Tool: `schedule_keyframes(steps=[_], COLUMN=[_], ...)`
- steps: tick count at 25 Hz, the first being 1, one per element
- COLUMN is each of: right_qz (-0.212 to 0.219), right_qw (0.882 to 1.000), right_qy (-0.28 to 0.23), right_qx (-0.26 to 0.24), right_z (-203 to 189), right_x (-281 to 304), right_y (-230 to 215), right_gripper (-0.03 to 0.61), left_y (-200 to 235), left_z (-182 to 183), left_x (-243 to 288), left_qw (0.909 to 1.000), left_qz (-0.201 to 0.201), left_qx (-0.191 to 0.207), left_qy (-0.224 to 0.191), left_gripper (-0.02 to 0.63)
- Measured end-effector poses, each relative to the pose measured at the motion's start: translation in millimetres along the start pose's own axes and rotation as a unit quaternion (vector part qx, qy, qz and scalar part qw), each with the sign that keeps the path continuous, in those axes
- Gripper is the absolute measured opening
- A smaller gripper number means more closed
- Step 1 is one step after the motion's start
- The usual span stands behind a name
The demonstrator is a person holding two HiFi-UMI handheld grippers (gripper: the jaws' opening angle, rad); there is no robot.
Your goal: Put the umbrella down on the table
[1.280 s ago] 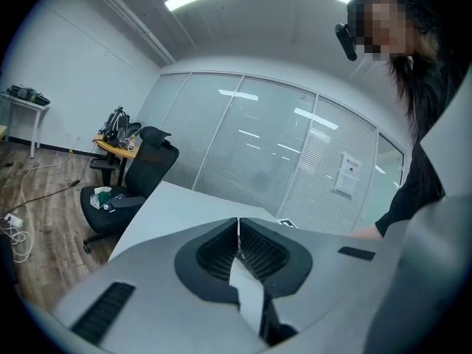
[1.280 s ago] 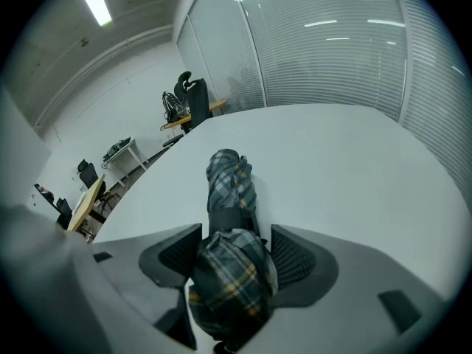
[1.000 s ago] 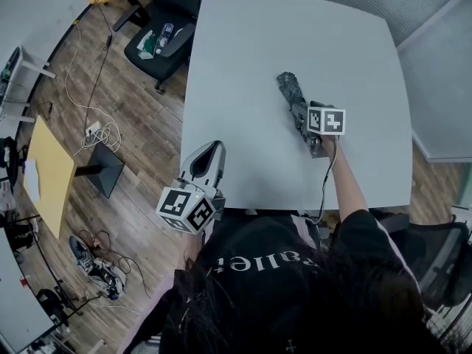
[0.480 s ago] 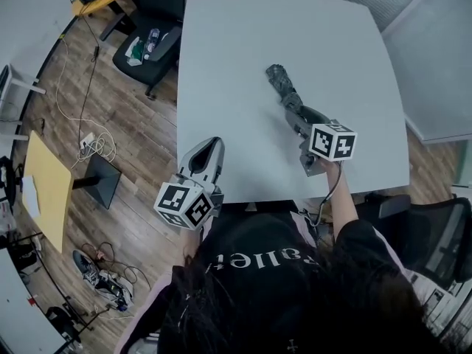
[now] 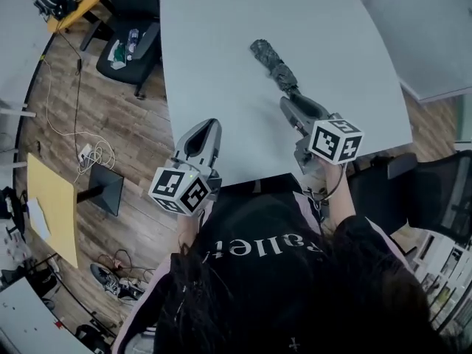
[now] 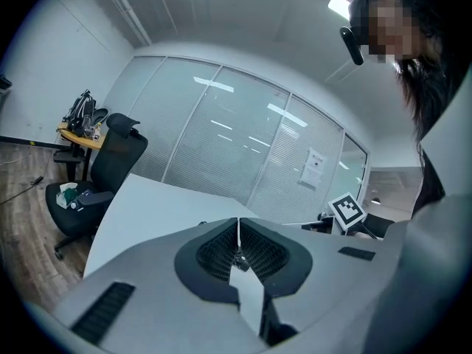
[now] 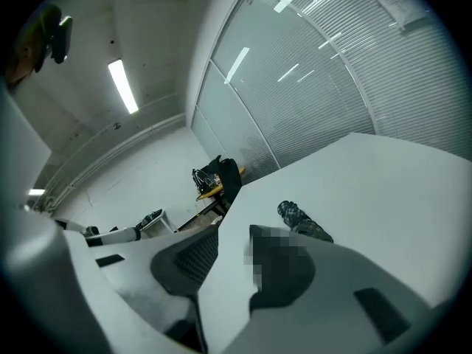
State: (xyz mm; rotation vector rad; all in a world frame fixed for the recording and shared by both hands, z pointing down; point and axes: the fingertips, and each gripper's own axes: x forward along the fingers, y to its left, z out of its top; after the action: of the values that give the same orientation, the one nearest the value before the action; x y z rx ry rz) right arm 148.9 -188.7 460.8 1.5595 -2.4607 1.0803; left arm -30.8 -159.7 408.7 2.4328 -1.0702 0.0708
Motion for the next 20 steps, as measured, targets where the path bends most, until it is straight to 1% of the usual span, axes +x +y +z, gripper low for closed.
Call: schedule_keyframes(steps=[4, 7, 11, 20], right_qz=[-0.015, -0.025, -0.041, -0.067], right_qw=[1.000, 0.999, 0.999, 0.997], right_qy=[-0.014, -0.021, -0.021, -0.040], right_qx=[0.011, 0.017, 0.019, 0.018], right_z=[-10.7, -17.5, -27.8, -38.9], right_x=[-16.5, -25.4, -37.2, -58.9], right_y=[5.6, 9.0, 17.5, 34.2], right_gripper=[0.113, 0.099, 0.083, 0.048], left_y=[-4.2, -4.6, -3.9, 0.7], left_z=[-6.7, -12.7, -20.2, -28.6], left_x=[-1.6, -3.4, -9.1, -16.7], left_qw=[0.9996, 0.9991, 0.9982, 0.9966], left_qz=[-0.023, -0.036, -0.049, -0.070], left_qx=[0.004, 0.004, 0.004, 0.003], left_qy=[0.013, 0.022, 0.034, 0.044], left_gripper=[0.026, 0.026, 0.026, 0.026])
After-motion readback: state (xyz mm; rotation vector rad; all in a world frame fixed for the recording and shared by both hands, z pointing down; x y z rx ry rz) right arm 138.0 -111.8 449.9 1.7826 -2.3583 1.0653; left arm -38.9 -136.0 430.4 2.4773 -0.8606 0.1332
